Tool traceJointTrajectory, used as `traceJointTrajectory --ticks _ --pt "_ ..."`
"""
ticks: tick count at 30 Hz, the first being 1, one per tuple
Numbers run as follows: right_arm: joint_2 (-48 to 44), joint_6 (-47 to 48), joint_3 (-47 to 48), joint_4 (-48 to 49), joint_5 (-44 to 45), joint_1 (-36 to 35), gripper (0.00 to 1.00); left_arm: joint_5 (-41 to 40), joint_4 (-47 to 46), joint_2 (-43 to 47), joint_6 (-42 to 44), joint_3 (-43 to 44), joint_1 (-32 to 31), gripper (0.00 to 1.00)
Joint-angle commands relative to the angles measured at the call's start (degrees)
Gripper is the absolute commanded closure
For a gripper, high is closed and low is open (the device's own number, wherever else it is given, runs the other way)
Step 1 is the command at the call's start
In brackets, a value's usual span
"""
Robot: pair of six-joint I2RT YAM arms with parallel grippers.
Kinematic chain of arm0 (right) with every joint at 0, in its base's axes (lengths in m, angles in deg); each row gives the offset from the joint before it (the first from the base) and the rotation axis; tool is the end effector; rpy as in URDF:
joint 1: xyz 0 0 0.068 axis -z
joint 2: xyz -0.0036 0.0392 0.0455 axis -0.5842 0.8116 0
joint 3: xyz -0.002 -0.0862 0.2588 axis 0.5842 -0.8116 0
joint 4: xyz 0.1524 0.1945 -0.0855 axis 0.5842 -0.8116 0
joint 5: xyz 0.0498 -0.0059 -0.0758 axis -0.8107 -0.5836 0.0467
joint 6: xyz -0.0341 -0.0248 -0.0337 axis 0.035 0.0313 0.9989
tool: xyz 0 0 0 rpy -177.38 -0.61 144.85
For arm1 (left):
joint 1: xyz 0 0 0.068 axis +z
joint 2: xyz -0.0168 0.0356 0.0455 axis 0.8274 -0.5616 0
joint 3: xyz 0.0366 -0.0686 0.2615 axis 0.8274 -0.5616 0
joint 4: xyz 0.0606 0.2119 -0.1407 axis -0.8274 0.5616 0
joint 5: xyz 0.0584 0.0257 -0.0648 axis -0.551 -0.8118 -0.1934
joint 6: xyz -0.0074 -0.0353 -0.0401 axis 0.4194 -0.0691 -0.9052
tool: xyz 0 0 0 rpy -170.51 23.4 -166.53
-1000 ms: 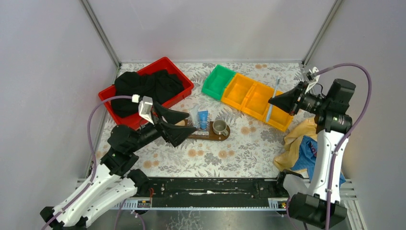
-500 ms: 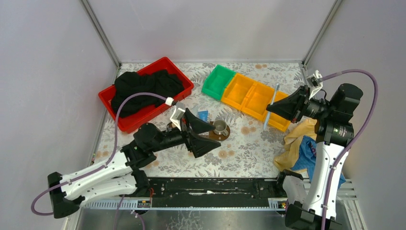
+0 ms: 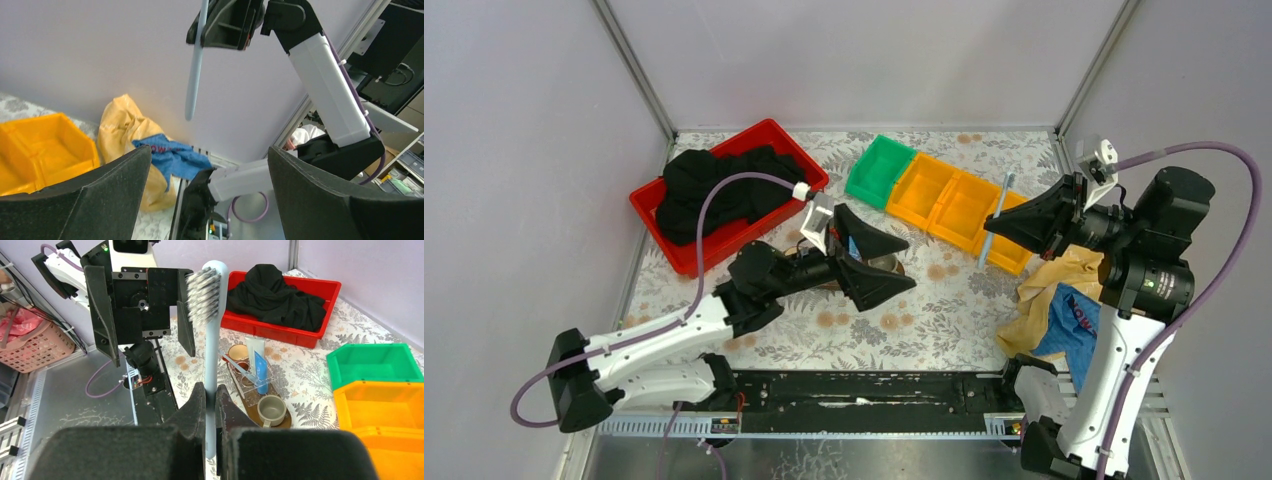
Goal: Prepare toiletry sets of a toothbrush and toothpaste on the tray
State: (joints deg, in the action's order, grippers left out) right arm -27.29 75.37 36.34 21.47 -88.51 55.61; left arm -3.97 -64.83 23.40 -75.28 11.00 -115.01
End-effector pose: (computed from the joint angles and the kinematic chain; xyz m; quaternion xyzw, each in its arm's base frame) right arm 0.1171 -0.0044 0.4843 -0.3822 0.5967 0.4121 0.5728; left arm 0.1113 -0.2087 0.3789 0.2568 0.5188 -0.6488 0.4938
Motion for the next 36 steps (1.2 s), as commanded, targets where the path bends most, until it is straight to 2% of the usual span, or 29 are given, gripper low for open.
traceJointTrajectory --ticks 1,3,7,13,24,30,32,34,36 --pt "2.02 7.23 5.74 -10.30 -5.68 -0.29 1.00 2.07 -10.97 -5.64 -2.94 4.91 -0.24 0.10" --pt "2.12 7.22 6.61 -10.32 -5.68 -0.32 1.00 2.05 -12.93 -8.20 -4.98 6.47 -0.43 0.12" --pt "2.54 7.23 7.36 -10.53 -5.65 -0.28 1.00 -1.59 -13.81 -11.34 -3.71 8.70 -2.01 0.14" --pt "2.91 7.39 6.64 -10.63 -5.66 -0.32 1.00 -6.16 -11.81 -16.46 -1.09 12.72 -3.90 0.27" --pt "2.89 8.06 4.95 -10.32 -5.67 -0.26 1.00 -8.11 -6.25 -26.91 1.63 21.89 -5.80 0.45" --pt "3.00 8.09 4.02 -9.93 -5.65 -0.27 1.00 -6.04 -6.49 -29.30 0.50 24.05 -6.18 0.57" --pt "3.04 8.04 3.78 -9.82 -5.65 -0.29 1.00 -5.25 -6.47 -29.64 0.89 24.43 -6.27 0.64" --pt "3.11 8.00 3.49 -9.60 -5.62 -0.34 1.00 -4.84 -5.77 -29.50 2.74 24.88 -6.30 0.75" --pt "3.14 7.82 3.19 -9.30 -5.50 -0.27 0.96 -4.41 -4.33 -29.06 5.37 25.29 -6.17 0.88"
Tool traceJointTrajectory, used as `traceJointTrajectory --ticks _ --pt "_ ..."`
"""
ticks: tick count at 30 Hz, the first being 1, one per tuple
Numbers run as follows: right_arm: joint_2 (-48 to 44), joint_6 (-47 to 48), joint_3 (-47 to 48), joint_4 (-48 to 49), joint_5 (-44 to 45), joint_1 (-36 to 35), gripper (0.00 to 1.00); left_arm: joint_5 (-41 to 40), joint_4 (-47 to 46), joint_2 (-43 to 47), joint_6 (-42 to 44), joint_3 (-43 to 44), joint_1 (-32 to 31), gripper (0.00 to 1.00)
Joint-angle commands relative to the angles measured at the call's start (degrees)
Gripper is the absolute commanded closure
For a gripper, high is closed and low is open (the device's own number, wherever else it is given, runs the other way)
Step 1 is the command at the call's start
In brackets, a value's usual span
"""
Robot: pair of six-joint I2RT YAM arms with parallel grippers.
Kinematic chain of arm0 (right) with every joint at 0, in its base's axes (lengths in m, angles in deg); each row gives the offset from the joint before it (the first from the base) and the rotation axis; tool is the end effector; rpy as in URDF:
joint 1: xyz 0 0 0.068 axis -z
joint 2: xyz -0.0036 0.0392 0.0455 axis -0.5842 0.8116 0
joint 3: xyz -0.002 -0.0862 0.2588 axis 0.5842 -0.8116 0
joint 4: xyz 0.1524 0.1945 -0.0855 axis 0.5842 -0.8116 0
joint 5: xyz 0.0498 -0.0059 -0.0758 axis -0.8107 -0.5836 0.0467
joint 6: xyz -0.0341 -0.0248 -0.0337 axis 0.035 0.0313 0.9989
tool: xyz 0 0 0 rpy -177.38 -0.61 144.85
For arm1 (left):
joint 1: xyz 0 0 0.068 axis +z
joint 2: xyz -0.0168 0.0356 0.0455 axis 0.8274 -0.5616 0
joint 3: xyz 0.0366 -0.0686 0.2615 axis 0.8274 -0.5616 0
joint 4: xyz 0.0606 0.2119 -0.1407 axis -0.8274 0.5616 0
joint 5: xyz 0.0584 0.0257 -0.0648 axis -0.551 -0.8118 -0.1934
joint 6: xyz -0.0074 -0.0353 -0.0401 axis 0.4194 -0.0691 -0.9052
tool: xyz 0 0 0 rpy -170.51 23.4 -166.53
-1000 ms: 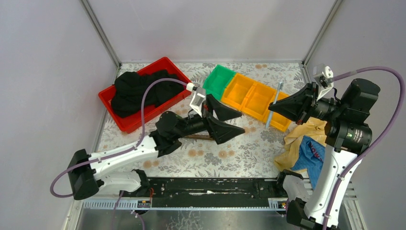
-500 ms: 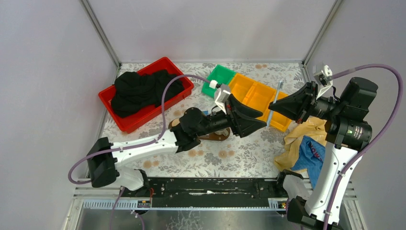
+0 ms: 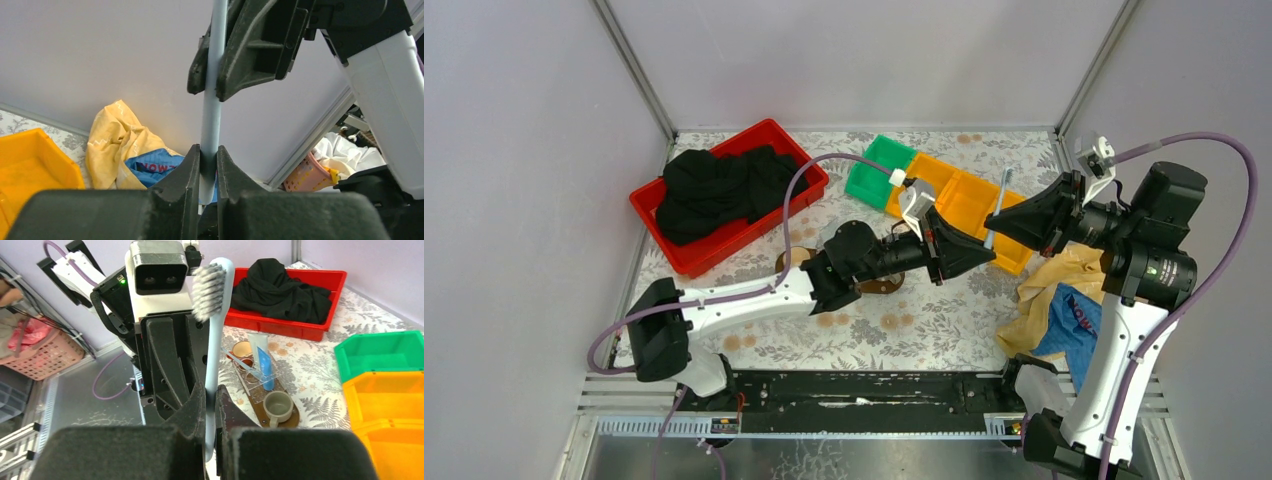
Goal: Prepare toiletry sets of a toothbrush and toothpaste on the tray
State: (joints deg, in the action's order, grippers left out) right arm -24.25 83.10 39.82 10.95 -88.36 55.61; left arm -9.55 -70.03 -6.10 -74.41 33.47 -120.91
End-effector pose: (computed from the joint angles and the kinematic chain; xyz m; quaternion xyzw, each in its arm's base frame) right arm 0.1237 -0.0067 0.4813 -0.3706 0.6064 0.4221 0.5628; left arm 0.1468 -0.3348 0.3833 0.2527 0.5304 -0.6500 0.4821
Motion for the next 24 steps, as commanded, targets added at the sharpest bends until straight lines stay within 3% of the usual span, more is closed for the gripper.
traceJointTrajectory --ticks 1,3,6,8,10,12,19,22,24 --pt "0.11 -0.13 -0.51 1.44 -5.46 -0.28 0.92 1.29 2.06 0.89 6.09 2.90 -0.24 0.95" --pt "-0.16 -1.63 -1.16 2.88 -4.59 -0.32 0.81 1.47 4.96 2.08 9.70 2.91 -0.05 1.00" --pt "-2.00 -9.79 -4.43 13.19 -3.01 -0.27 0.50 4.43 10.25 4.95 14.00 1.53 1.23 1.00" --pt "-4.40 -22.24 -8.79 29.24 -4.97 -0.23 0.31 7.38 15.62 8.80 15.95 -0.63 3.00 1.00" --pt "-7.09 -38.36 -14.70 50.52 -5.98 -0.27 0.20 10.31 20.95 13.17 17.85 -3.57 5.08 1.00" --pt "-8.86 -43.18 -17.51 58.54 -6.05 -0.33 0.10 12.13 27.54 17.63 20.42 -6.22 6.82 1.00" --pt "-8.04 -34.79 -16.74 49.48 -5.95 -0.49 0.05 16.53 52.44 24.40 31.74 -2.68 9.60 1.00" --pt "-6.04 -35.83 -19.14 52.16 -5.98 -1.00 0.05 17.24 60.41 23.65 34.72 0.27 10.46 1.00" --pt "-4.53 -43.33 -22.19 61.65 -5.99 -1.90 0.06 17.37 62.77 23.60 35.18 1.04 11.29 1.00"
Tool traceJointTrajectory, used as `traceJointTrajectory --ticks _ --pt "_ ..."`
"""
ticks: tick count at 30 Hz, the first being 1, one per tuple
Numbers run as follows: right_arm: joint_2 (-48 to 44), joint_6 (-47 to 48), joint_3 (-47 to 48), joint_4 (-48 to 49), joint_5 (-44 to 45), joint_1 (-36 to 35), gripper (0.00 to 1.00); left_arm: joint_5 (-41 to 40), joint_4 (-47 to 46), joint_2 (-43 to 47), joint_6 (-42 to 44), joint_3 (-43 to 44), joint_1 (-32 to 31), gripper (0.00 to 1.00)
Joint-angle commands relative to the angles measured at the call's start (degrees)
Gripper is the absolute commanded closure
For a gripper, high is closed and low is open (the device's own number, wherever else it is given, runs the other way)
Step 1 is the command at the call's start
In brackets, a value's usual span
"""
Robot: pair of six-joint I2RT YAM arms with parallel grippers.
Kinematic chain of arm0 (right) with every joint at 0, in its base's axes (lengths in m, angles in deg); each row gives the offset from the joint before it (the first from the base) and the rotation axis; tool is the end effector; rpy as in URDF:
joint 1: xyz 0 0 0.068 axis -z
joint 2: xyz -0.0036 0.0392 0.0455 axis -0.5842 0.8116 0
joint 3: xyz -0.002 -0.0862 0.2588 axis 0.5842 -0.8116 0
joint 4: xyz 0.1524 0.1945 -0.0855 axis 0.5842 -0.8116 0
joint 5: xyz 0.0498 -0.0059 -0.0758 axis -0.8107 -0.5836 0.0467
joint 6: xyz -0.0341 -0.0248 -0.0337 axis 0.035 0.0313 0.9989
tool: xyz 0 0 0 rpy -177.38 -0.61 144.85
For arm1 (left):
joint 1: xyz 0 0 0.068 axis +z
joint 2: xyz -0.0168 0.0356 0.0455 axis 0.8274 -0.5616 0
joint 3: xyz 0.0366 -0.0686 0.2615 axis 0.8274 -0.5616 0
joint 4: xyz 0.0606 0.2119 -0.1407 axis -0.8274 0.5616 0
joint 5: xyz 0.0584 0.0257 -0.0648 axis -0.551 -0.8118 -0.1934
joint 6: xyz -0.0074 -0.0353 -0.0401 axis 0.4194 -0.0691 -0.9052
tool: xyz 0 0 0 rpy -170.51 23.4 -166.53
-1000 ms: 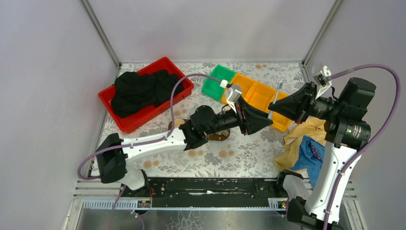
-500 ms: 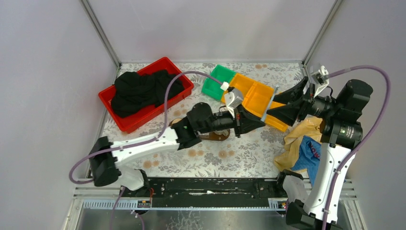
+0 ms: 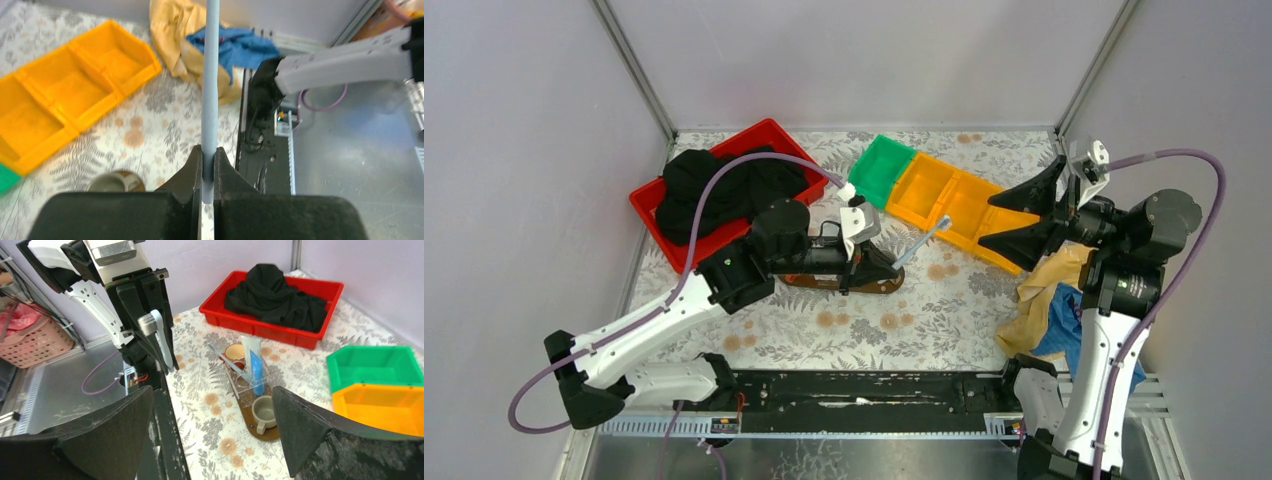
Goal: Prepare toiletry sets of a toothbrush and toothpaste on the tray
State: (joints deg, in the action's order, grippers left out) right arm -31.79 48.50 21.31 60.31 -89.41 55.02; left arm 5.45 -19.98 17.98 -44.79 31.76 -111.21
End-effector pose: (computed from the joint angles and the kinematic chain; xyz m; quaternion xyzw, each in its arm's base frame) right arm 0.1251 -0.0059 0.4709 -0.3956 0.5838 0.4146 0.5751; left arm 0.1292 -0.2166 0.4032 0.4689 0.5917 -0.4672 0.4602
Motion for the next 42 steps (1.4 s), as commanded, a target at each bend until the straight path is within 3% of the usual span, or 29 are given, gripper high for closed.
traceJointTrajectory --ticks 1,5,9,12,16,20,23,25,26,28,29,30,32,37,42 --pt "3.71 -13.85 -5.45 19.90 -4.87 -2.10 0.06 2.80 13.08 -0.40 5.25 2.88 1.95 1.00" --pt "9.06 -40.66 -12.23 51.95 -5.03 -5.21 0.07 6.08 13.14 -0.29 2.97 2.46 3.32 1.00" --pt "20.30 -71.01 -16.03 93.06 -5.05 -5.25 0.09 7.39 12.75 1.20 0.54 -0.54 4.08 1.00" --pt "24.50 -71.85 -18.24 95.31 -4.89 -5.49 0.00 7.38 10.64 3.97 -1.41 -5.12 4.27 1.00" --pt "25.97 -74.40 -16.18 95.26 -2.29 -5.48 0.01 7.46 8.47 7.28 -3.89 -8.62 4.46 1.00" --pt "27.05 -82.36 -8.06 95.05 11.73 -6.90 0.01 6.83 7.35 8.94 -4.95 -9.78 4.46 1.00" --pt "27.51 -76.48 -0.21 86.01 17.06 -9.65 0.01 6.23 7.49 9.56 -4.80 -9.33 4.57 1.00" --pt "27.45 -61.50 6.74 67.79 16.20 -12.97 0.01 6.86 7.56 9.65 -4.42 -9.11 4.78 1.00" --pt "26.58 -47.50 10.62 52.13 17.14 -14.40 0.01 7.25 7.71 9.46 -4.16 -8.95 5.02 1.00" --pt "26.50 3.92 25.12 2.14 29.33 -19.43 0.01 7.89 8.39 9.04 -3.82 -8.47 5.61 1.00" --pt "27.84 20.93 32.89 -18.03 39.49 -24.78 0.01 8.36 8.56 8.79 -3.94 -8.32 5.92 1.00" --pt "29.06 27.87 37.01 -27.76 46.31 -29.28 0.01 8.80 8.46 8.74 -4.16 -8.38 6.23 1.00" --pt "28.58 28.10 36.60 -27.51 43.31 -30.48 0.01 9.50 8.04 9.00 -4.52 -8.78 6.51 1.00" --pt "18.32 28.45 20.74 -17.36 30.96 -30.47 0.01 9.93 5.70 11.28 -5.48 -11.42 6.98 1.00" --pt "12.68 34.86 18.66 -27.62 24.81 -29.94 0.01 11.70 3.23 13.77 -6.78 -14.73 7.23 1.00"
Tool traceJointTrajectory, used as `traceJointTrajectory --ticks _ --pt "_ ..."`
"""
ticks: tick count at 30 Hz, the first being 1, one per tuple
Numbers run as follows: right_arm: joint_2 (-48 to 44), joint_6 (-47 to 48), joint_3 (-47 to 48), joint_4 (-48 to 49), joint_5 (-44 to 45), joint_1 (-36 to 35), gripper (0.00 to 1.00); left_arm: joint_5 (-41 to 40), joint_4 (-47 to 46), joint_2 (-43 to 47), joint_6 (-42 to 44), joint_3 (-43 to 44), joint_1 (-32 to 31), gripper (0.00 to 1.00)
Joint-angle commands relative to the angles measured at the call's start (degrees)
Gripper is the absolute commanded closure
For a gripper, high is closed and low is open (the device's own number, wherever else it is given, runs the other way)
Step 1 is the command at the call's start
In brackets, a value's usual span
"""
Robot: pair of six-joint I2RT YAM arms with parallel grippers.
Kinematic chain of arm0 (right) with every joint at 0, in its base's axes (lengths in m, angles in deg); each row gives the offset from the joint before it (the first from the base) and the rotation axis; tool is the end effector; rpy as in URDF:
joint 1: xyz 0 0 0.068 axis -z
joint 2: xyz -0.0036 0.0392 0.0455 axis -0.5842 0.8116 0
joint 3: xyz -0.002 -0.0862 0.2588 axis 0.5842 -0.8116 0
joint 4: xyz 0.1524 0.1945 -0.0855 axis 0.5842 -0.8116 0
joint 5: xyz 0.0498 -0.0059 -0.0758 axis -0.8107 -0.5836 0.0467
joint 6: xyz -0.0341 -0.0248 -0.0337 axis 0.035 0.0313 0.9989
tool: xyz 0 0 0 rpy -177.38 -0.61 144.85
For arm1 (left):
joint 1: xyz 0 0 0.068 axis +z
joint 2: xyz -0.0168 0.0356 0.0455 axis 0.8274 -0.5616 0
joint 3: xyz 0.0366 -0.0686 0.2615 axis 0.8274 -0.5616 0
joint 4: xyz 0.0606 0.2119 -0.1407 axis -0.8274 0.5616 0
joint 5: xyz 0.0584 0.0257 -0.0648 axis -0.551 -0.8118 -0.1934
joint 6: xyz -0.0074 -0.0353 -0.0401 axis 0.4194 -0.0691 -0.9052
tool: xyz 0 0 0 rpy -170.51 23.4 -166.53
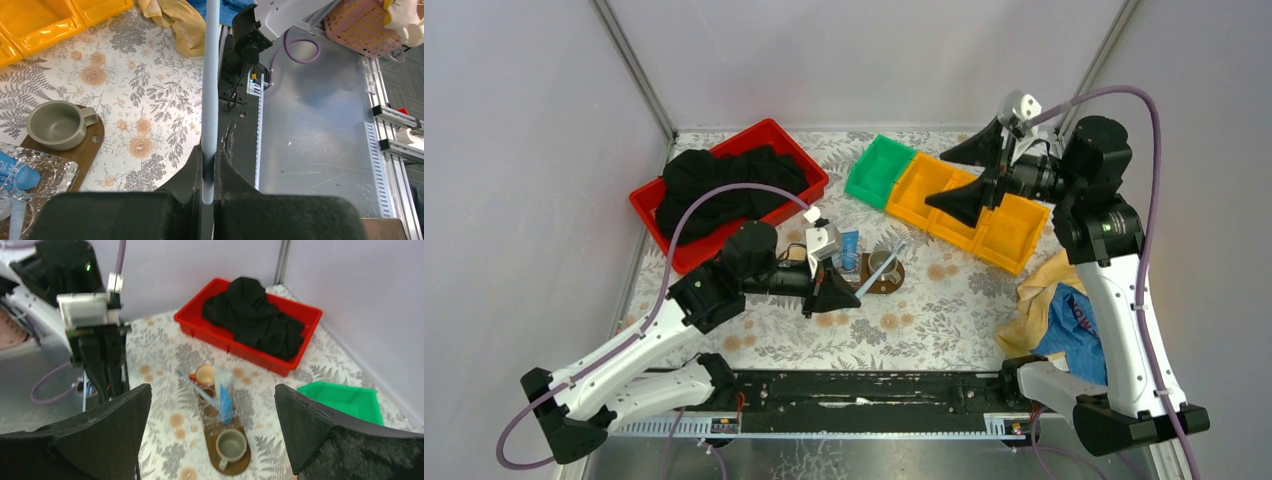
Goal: Prepare toiletry sets of a toothbrush and toothpaste on the tray
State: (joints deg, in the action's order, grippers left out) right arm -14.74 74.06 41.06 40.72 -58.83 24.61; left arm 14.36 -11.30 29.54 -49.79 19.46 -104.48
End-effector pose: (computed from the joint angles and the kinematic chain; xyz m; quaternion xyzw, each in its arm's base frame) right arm 0.1907 0.0686 0.5049 -0.4286 0.5467 0.3774 0.6124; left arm 0.1163 -0.1645 0.3563 0.4431 0.6563 -0.4888 0.3662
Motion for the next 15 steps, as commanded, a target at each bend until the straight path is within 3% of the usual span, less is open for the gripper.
traceJointTrajectory --ticks 1,7,15 --pt "-5.09 11.37 -1.30 -10.41 -8.53 0.50 0.01 3.20 -6.07 2.61 -2.05 -3.11 0.51 1.00" --pt "-8.84 24.32 -3.97 -23.87 -18.39 0.78 0.01 4.57 -9.74 3.44 -3.72 -5.96 0.63 1.00" --pt "-9.69 25.62 -9.90 -24.35 -21.71 1.73 0.00 7.25 -20.96 1.48 -12.82 -8.30 0.64 1.00"
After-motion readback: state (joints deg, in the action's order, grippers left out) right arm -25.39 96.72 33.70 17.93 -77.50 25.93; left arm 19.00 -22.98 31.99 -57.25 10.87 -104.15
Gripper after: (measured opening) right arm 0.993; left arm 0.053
